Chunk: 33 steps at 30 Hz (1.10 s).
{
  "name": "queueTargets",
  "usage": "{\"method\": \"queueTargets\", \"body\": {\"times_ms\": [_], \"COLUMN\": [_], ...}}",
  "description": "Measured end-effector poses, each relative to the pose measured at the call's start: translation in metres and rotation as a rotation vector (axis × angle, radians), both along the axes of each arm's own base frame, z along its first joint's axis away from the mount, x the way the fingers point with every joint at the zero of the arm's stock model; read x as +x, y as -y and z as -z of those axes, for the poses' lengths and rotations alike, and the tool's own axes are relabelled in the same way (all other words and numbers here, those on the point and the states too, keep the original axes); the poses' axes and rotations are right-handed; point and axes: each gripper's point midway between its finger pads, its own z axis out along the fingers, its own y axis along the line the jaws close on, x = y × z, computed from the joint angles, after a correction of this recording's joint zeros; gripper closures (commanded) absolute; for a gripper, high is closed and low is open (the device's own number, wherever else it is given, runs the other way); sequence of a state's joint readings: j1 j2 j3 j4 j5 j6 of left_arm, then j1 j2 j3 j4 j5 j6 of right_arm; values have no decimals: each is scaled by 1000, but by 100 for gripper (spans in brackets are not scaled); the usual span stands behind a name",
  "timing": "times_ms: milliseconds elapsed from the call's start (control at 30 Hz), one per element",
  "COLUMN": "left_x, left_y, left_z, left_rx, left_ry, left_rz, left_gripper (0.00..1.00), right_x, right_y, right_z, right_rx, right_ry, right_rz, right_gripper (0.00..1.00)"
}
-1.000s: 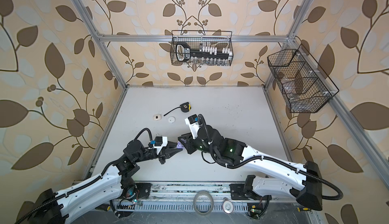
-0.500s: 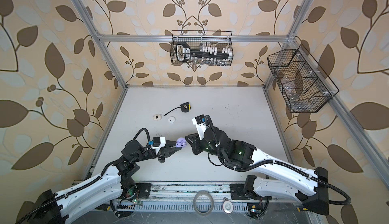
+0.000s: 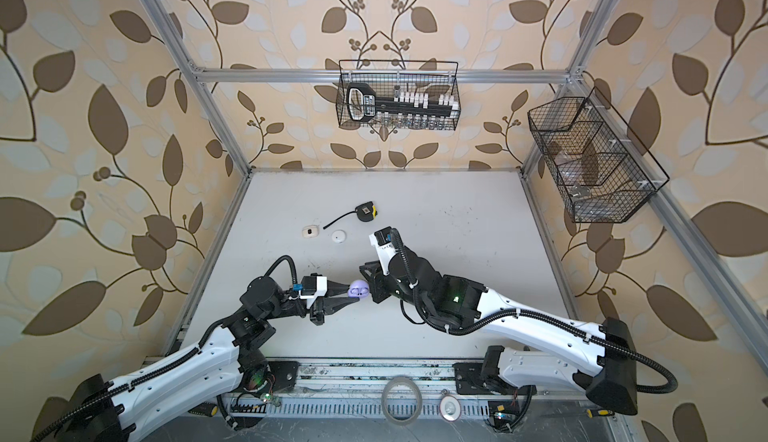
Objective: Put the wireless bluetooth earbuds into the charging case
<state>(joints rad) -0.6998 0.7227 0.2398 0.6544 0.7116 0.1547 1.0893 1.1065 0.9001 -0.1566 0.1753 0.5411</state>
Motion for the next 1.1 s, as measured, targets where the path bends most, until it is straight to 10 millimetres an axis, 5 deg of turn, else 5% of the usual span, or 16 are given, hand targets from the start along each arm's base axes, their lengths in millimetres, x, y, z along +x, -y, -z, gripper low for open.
{"method": "queueTargets", "body": {"times_ms": [400,500,600,767,867,1000,1100], "left_x": [0,10,35,106,143,181,202], "left_y": [-5,-4,-3,10,27,50,60], "left_z": [-7,-4,3,15,28,59,88], "left_rx": [-23,-16,-3,35,53,68,75], "left_ry": [22,-5,-92,-311,-449,-630,-759], "left_rz": [-28,-71,-172,-405,-472,-530,-586], "left_gripper": [100,100,100,100,100,100,100], "right_x": [-9,-10,-2,29,46,76,99], "right_y": [-1,14,44,126,175,224,256], "right_z": [2,-4,-22,-64,-76,-59,-10], "right_rx": [19,9,16,80,81,43,-37], "right_ry": [-32,-18,16,117,170,208,181], "right_rz": [-28,11,110,404,607,825,949], "right_gripper": [82,70,62,17,5,4,3]}}
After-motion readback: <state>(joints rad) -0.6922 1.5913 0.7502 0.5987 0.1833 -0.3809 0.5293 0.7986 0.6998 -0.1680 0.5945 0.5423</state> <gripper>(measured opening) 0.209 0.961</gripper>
